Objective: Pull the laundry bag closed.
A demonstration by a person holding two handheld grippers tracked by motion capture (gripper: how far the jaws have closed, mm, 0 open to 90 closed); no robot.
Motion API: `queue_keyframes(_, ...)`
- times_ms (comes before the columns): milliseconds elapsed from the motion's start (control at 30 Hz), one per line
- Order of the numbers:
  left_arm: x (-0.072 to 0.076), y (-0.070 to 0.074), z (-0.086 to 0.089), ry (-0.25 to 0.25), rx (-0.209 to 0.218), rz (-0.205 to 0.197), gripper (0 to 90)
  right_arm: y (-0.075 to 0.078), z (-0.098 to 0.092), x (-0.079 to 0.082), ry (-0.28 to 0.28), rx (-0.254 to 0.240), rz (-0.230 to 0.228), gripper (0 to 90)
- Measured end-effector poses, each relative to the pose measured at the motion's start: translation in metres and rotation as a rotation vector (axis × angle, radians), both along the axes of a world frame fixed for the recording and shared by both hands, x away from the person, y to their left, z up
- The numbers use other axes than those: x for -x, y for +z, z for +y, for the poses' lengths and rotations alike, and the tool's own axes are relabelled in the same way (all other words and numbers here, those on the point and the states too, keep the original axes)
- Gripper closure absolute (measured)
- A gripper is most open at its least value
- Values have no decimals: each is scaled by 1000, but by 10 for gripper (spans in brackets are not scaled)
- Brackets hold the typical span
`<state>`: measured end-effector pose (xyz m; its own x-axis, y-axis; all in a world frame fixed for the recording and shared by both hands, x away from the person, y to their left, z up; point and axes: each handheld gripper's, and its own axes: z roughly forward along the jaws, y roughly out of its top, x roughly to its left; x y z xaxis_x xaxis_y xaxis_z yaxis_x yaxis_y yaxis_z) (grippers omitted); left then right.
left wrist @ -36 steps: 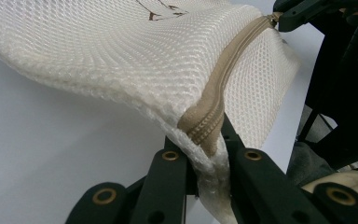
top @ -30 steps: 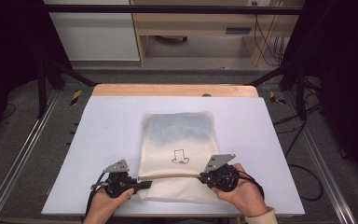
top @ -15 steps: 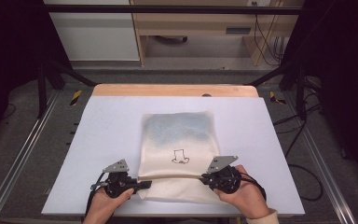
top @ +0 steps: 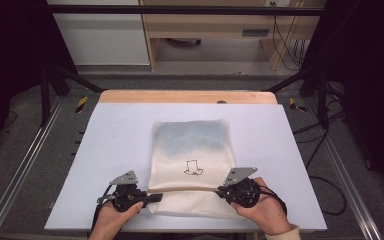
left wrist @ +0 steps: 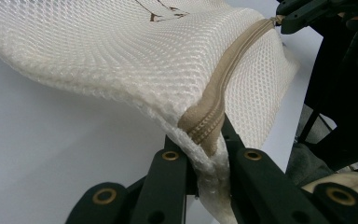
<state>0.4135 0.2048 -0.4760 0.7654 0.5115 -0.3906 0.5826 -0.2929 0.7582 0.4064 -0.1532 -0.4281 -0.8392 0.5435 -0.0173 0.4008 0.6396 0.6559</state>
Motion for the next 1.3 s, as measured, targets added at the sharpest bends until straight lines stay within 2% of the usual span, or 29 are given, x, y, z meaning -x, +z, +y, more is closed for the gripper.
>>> queue_keyframes(800, -1, 2, 4, 8, -2, -7, 851, -3, -8, 2, -22, 1, 9, 819)
queue_keyframes(1300, -1, 3, 6, 16, -6, 4, 850, -8, -10, 3, -25, 7, 20, 819)
